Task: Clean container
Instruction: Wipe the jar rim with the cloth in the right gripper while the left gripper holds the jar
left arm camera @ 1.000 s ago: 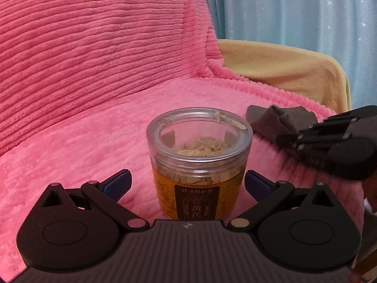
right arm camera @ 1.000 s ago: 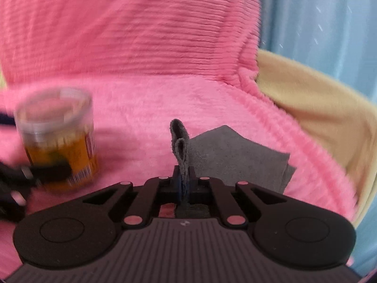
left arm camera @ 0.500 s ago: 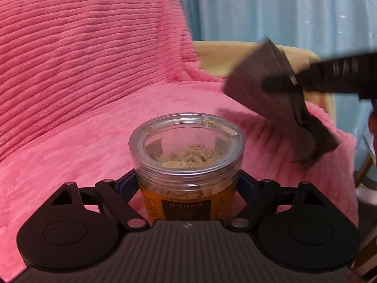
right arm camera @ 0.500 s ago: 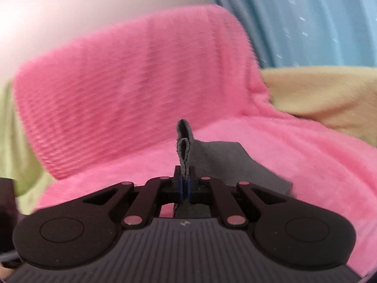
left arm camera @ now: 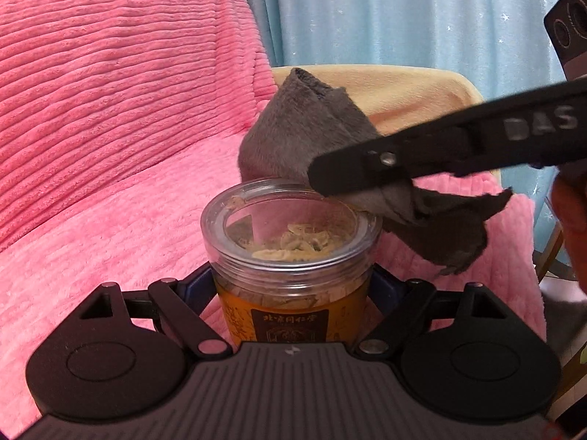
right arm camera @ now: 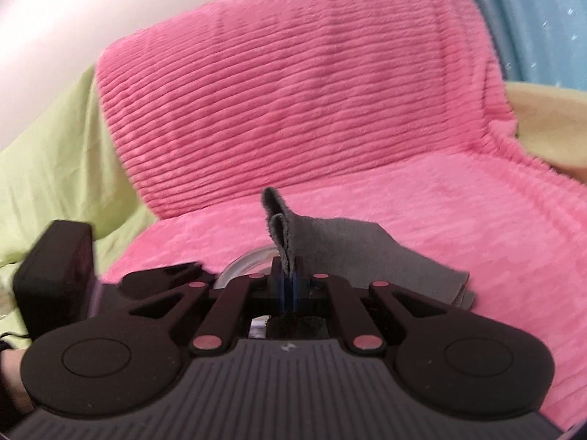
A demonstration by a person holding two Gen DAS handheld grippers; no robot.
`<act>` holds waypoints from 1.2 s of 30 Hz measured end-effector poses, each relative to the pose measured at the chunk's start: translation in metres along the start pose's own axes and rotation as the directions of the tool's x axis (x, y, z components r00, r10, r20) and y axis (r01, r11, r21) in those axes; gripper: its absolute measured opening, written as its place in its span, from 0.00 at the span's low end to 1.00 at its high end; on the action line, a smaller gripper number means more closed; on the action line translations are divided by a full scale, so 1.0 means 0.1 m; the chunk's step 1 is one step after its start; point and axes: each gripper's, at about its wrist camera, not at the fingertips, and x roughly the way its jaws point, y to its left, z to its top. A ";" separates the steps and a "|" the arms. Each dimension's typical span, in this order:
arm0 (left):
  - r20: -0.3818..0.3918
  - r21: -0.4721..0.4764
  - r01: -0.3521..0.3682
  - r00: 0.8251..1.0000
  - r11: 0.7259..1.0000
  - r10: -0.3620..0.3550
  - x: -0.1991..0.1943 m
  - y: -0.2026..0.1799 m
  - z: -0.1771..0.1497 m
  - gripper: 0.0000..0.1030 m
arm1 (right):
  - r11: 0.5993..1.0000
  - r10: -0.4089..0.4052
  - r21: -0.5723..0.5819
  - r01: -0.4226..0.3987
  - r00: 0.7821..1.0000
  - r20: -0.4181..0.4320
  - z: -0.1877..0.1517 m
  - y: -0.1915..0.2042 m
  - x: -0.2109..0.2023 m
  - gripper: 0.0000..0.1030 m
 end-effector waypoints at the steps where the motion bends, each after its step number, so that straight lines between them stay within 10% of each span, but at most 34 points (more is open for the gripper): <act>1: -0.001 -0.004 0.006 1.000 1.000 -0.006 0.00 0.01 0.00 0.82 | 1.000 0.025 0.012 -0.025 1.000 -0.010 0.00 -0.01 -0.02 0.03; 15: -0.005 -0.003 0.017 1.000 1.000 -0.017 0.03 0.03 -0.01 0.82 | 0.973 0.163 0.170 -0.158 0.986 -0.017 0.01 0.01 0.33 0.01; 19: -0.005 -0.006 0.023 1.000 1.000 -0.023 0.02 0.04 -0.02 0.82 | 0.990 0.058 0.126 -0.059 0.998 0.016 0.04 0.05 0.36 0.01; 36: 0.002 -0.003 0.019 1.000 1.000 -0.019 0.04 0.05 -0.02 0.82 | 0.982 0.087 0.169 -0.085 0.996 0.001 0.02 0.03 0.23 0.02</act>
